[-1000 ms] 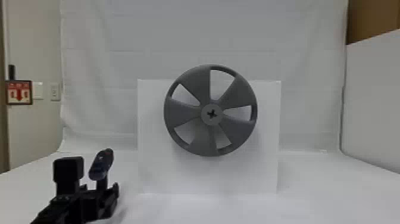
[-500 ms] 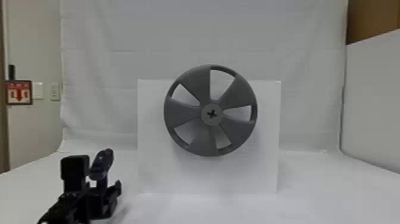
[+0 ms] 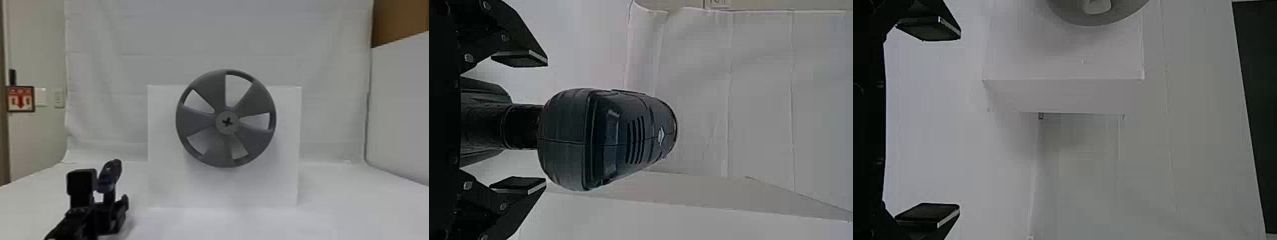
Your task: Grasp the drill and bring into the middle of wheel
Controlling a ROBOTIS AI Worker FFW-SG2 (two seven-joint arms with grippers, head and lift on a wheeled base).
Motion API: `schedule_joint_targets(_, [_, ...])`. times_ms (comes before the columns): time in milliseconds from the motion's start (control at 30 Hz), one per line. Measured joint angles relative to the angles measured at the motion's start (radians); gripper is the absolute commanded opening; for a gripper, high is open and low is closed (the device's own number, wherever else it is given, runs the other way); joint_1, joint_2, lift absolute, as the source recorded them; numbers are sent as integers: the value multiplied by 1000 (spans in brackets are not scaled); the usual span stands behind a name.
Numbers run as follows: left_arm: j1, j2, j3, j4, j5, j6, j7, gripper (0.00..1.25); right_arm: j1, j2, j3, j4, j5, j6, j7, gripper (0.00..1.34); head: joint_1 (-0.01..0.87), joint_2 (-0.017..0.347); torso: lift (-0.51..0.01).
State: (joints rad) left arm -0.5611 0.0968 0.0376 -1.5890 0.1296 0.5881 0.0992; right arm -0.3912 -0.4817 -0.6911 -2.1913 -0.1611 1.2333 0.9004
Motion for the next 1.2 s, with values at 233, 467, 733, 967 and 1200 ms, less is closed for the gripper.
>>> schedule_joint_targets(233, [-3,0,-3,8,-3,-3,3,534,0,0,4,3,0,0,0,1252,54,31,-403])
schedule_joint_targets(467, [-4,0,-7,12,-2,-4,14,288,0,0,8,5,0,0,0,1252,54,31,-403])
schedule_joint_targets(733, [-4,1,-17,16,-11,-3,27,54,1,2,9,7,1,0,0,1252,54,31,-403])
schedule_joint_targets(967, [8,2,-27,15,-5,-14,65,48,1,4,9,7,4,0,0,1252,54,31,-403])
schedule_joint_targets(1200, [18,4,-28,15,-2,-42,65,48,2,5,8,7,6,0,0,1252,54,31,-403])
